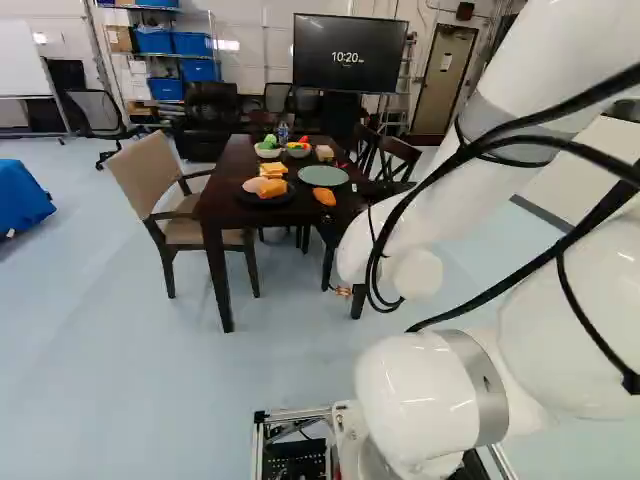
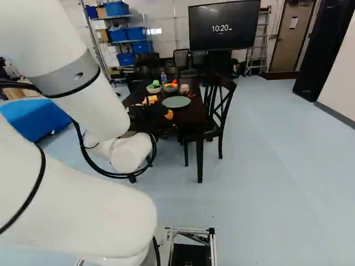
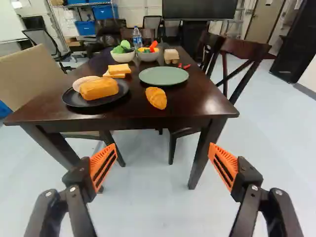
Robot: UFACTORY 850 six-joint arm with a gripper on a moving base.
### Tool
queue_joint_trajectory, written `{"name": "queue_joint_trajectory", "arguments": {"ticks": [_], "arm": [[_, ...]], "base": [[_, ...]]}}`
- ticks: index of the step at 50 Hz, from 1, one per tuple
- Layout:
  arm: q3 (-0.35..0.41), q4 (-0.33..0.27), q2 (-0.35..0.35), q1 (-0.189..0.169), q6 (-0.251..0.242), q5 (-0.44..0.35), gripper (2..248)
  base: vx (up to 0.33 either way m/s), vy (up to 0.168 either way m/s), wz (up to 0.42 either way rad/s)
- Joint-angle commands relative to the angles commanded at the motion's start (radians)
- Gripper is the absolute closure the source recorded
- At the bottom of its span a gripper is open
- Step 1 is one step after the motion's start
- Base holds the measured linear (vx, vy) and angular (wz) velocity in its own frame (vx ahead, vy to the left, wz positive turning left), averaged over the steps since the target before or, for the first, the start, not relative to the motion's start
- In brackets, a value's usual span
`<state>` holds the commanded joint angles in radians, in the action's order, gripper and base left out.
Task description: Move the croissant to the empty plate
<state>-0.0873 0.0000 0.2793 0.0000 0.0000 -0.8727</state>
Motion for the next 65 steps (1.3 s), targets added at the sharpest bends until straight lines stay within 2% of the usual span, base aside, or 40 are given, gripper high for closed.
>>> {"name": "queue_joint_trajectory", "arguments": {"ticks": [16,34,65], "arm": [[0.000,0.000,0.000,0.000,0.000,0.000,3],[0.000,0.000,0.000,0.000,0.000,0.000,3],[0.000,0.000,0.000,0.000,0.000,0.000,3]], "base": [[0.223,-0.030,0.207],[0.210,-0.052,-0.007],[0.137,-0.001,-0.012]]}}
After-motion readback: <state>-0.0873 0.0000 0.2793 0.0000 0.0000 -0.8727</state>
